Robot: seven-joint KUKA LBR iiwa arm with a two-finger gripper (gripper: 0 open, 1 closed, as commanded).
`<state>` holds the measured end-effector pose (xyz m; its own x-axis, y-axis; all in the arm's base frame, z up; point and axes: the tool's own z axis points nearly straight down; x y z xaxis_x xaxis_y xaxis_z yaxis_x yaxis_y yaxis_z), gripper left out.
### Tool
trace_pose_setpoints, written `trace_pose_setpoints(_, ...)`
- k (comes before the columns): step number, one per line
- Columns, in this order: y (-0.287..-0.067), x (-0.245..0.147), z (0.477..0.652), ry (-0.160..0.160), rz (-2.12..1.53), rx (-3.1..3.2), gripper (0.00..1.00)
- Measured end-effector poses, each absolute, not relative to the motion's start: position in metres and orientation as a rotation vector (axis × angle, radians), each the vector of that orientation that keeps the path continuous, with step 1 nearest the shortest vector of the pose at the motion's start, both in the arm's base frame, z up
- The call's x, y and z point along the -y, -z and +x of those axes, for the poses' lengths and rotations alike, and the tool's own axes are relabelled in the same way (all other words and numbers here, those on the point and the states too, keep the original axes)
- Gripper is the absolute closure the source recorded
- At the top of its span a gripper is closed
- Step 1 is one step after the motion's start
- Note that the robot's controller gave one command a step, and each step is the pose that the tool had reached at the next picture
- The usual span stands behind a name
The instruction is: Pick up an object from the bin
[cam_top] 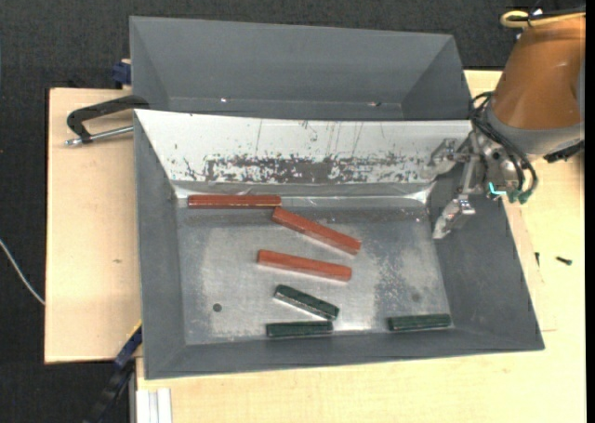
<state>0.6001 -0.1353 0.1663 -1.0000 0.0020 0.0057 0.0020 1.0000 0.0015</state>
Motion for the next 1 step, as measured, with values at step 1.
trace_pose_setpoints(1,-0.1712,0.1348,0.6021,0.0,0.0,3.144,0.0)
